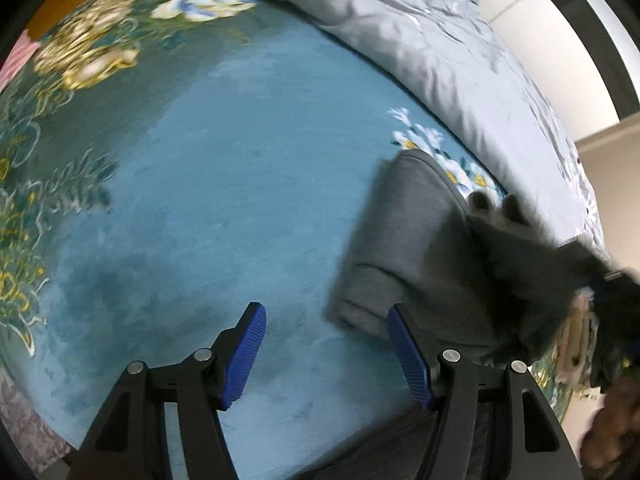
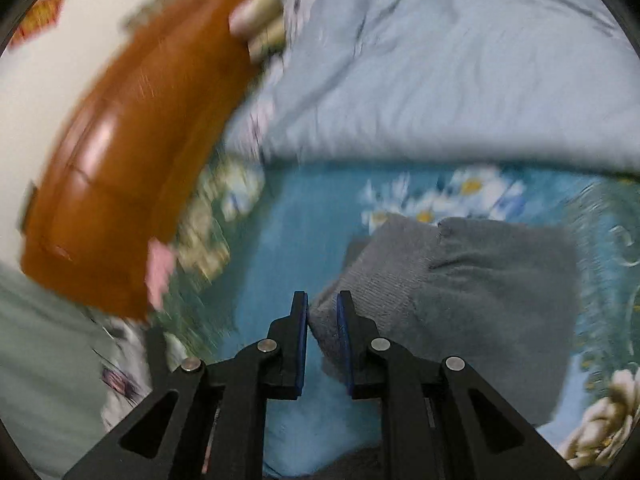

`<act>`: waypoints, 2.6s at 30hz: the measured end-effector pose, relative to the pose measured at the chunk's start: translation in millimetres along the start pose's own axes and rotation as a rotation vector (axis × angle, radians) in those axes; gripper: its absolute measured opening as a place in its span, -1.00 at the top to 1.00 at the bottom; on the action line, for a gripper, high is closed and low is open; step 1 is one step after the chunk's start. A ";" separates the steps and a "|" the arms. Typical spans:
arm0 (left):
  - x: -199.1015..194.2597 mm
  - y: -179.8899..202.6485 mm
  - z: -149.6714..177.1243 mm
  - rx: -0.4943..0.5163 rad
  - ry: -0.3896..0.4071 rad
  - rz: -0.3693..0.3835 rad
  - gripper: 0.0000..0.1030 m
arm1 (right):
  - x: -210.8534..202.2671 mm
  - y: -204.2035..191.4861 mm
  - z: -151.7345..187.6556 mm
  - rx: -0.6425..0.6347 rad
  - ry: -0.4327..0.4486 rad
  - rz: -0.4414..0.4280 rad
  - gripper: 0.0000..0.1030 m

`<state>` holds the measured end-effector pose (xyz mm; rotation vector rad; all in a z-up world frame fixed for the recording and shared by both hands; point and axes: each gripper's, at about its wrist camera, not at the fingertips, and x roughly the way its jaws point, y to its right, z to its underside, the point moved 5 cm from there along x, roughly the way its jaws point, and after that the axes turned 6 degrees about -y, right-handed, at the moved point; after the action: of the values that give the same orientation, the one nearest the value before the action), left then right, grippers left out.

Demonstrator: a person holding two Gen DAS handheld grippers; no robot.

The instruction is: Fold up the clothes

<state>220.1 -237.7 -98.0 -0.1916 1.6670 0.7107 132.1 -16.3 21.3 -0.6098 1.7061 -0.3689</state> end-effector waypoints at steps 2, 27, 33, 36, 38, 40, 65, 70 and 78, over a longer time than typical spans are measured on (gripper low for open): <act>0.4 -2.5 0.6 -0.007 -0.004 0.018 -0.31 | 29.8 -4.7 14.5 -0.001 -0.070 0.028 0.71; 56.3 95.2 4.1 0.116 -0.095 0.295 0.01 | -94.7 152.9 58.3 0.365 0.081 0.012 0.39; 47.1 108.5 0.2 0.218 -0.033 0.186 0.69 | -119.5 205.4 92.0 0.537 0.139 0.003 0.39; 26.2 120.9 0.0 0.307 0.017 0.173 0.76 | -121.5 216.4 98.5 0.577 0.146 -0.020 0.39; 0.2 127.5 -5.9 0.344 0.102 0.194 0.78 | -120.0 216.4 97.6 0.574 0.146 -0.028 0.39; -25.0 124.4 -17.8 0.330 0.190 0.223 0.78 | -118.7 213.9 94.5 0.566 0.148 -0.040 0.39; 26.1 25.8 -23.6 0.087 0.130 0.175 0.81 | -91.5 182.5 80.6 0.454 0.066 -0.035 0.39; 33.1 16.9 -12.9 0.060 0.109 0.198 0.80 | -70.5 173.8 80.3 0.422 0.004 -0.021 0.39; 26.8 17.9 -11.5 0.058 0.067 0.216 0.55 | -48.4 138.7 40.1 0.297 -0.016 -0.035 0.39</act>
<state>195.4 -222.8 -116.3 0.0072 1.7876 0.8234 150.4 127.5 -25.3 -0.4231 1.5879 -0.6270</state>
